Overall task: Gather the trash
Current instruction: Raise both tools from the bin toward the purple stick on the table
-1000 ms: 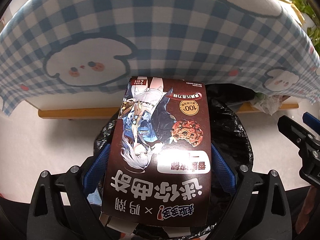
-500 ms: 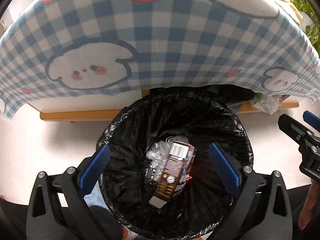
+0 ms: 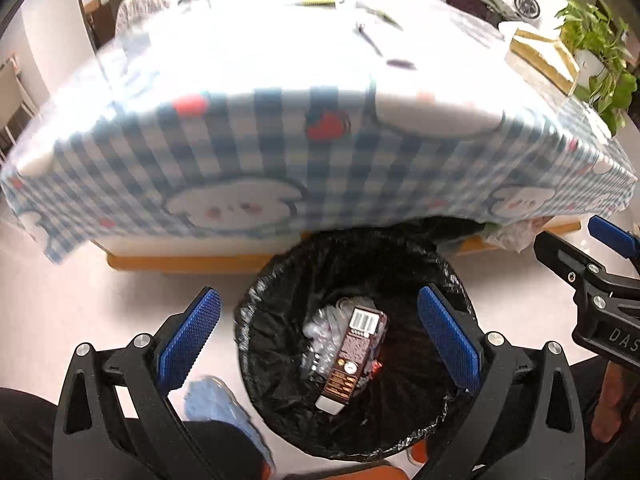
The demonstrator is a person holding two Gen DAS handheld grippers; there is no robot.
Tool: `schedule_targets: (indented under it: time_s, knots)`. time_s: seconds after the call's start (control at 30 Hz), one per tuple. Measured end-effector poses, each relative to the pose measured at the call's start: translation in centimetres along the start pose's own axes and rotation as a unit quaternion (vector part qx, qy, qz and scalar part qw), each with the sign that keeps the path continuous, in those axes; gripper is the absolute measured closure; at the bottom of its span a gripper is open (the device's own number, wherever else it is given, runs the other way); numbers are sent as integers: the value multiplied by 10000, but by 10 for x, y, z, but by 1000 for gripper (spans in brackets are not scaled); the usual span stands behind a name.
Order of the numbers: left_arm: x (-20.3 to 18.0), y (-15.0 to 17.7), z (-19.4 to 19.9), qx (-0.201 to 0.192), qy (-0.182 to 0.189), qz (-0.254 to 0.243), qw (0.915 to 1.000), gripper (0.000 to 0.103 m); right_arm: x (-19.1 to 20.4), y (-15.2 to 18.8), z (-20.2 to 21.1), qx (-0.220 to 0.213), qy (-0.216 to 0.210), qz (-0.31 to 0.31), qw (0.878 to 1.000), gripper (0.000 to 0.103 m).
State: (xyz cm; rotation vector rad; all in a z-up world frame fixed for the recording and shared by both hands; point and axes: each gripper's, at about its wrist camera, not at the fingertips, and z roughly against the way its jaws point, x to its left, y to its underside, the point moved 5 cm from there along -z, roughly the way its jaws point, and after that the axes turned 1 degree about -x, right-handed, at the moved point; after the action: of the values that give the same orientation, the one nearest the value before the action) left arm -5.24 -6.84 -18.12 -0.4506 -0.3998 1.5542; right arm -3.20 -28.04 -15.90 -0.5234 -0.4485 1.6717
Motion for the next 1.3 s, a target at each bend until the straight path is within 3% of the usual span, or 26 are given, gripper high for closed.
schedule_targets:
  time_s: [0.4, 0.63, 1.0, 1.3]
  knots:
    - [17, -39, 33, -365, 11, 118, 9993, 6, 6, -50, 41, -451, -157, -7, 9989, 8]
    - [19, -81, 43, -504, 76, 306, 9982, 6, 9, -94, 51, -621, -358, 23, 9974, 8]
    - [20, -157, 37, -617, 143, 288, 9976, 6, 20, -163, 37, -667, -394, 281, 9966, 8]
    - [29, -223, 8, -569, 124, 280, 9979, 6, 22, -213, -8, -488, -433, 351, 9973, 8]
